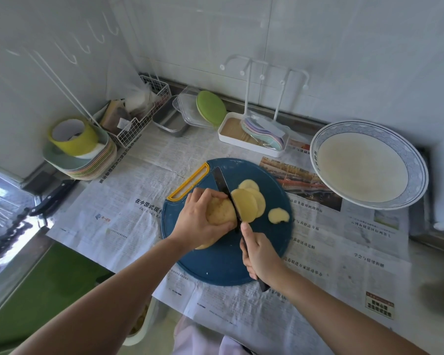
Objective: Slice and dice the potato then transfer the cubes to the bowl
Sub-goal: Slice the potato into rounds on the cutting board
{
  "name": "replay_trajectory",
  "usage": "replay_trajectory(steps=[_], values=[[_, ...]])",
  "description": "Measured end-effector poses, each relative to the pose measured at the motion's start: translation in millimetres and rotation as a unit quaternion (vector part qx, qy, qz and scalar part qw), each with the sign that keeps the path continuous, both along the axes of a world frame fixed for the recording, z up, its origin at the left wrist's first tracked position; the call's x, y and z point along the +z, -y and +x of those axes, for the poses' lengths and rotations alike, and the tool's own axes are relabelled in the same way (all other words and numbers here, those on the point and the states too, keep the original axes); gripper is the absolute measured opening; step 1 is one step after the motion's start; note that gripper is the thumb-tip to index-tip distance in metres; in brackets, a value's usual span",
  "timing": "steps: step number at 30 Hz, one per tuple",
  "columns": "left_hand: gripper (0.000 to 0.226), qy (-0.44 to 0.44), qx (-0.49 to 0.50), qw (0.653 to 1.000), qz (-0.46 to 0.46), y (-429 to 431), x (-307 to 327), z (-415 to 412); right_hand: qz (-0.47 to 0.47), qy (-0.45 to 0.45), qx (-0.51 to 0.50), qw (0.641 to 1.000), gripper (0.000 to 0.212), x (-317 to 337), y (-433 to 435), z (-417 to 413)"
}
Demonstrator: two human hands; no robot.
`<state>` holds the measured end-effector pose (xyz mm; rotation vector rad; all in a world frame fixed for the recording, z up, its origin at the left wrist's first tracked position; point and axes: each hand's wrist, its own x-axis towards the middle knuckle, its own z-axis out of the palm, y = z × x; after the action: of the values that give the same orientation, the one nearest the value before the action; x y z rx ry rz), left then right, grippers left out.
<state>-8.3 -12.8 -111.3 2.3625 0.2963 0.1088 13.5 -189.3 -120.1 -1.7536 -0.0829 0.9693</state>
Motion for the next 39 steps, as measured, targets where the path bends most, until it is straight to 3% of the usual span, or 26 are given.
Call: replay_trajectory(steps=[11, 21, 29, 39], values=[[0.062, 0.048, -0.024, 0.997, 0.047, -0.2, -10.1, -1.3, -0.046, -0.075, 0.036, 0.995, 0.057, 15.5, -1.5, 16.2], [0.063, -0.005, -0.011, 0.999, -0.041, -9.2, -3.8, 5.1, -0.057, -0.050, -0.022, 0.997, 0.055, -3.8, -14.2, -1.5], [0.061, 0.023, -0.028, 0.999, -0.012, -7.8, -6.0, 1.8, -0.062, -0.095, 0.008, 0.994, 0.057, -4.3, -12.2, 6.9], [0.061, 0.002, 0.006, 0.994, -0.110, -12.9, 1.3, 2.4, -0.031, -0.065, -0.013, 0.997, 0.058, -10.5, -7.3, 2.5]])
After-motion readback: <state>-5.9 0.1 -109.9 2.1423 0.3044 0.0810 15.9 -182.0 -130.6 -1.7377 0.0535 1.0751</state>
